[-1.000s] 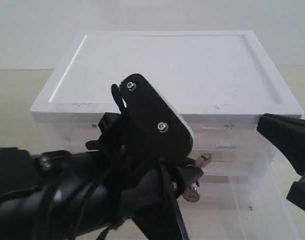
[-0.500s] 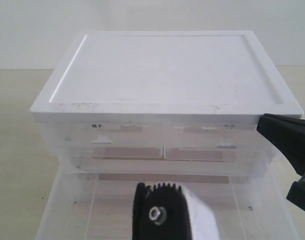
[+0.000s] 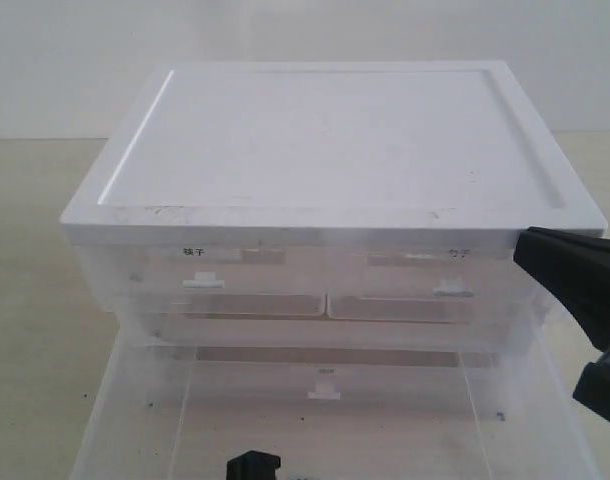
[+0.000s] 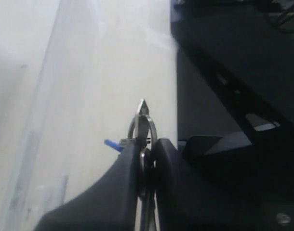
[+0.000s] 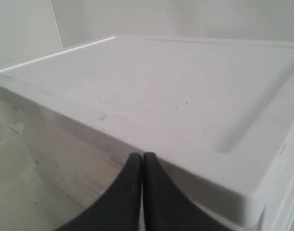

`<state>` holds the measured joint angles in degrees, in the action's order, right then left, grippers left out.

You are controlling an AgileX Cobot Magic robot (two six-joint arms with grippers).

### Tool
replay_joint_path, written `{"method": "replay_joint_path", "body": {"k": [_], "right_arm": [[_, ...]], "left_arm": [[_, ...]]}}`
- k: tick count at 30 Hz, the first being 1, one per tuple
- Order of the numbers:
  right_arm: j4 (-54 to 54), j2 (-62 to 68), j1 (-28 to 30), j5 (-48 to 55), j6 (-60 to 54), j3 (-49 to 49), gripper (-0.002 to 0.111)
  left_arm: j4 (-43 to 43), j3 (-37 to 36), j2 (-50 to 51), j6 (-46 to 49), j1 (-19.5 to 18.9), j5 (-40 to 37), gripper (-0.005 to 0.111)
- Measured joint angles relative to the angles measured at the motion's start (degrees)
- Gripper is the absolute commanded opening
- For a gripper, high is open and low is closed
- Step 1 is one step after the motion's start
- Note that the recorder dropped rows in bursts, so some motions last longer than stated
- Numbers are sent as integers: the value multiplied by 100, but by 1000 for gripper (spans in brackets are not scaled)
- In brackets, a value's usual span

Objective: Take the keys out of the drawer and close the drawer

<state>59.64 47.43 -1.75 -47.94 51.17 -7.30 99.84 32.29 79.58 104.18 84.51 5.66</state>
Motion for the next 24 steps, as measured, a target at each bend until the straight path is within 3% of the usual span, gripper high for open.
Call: {"method": "replay_joint_path", "body": {"k": [3,15,24], "right_arm": [[0,0,0,0,0,0,0],[0,0,0,0,0,0,0],[0,0,0,0,0,0,0]], "left_arm": [[0,-13,208,-47,0,654,4],[-67,73,228,-61,-16,1316,4],[-482,191,228,-110,-828,1111,4]]}}
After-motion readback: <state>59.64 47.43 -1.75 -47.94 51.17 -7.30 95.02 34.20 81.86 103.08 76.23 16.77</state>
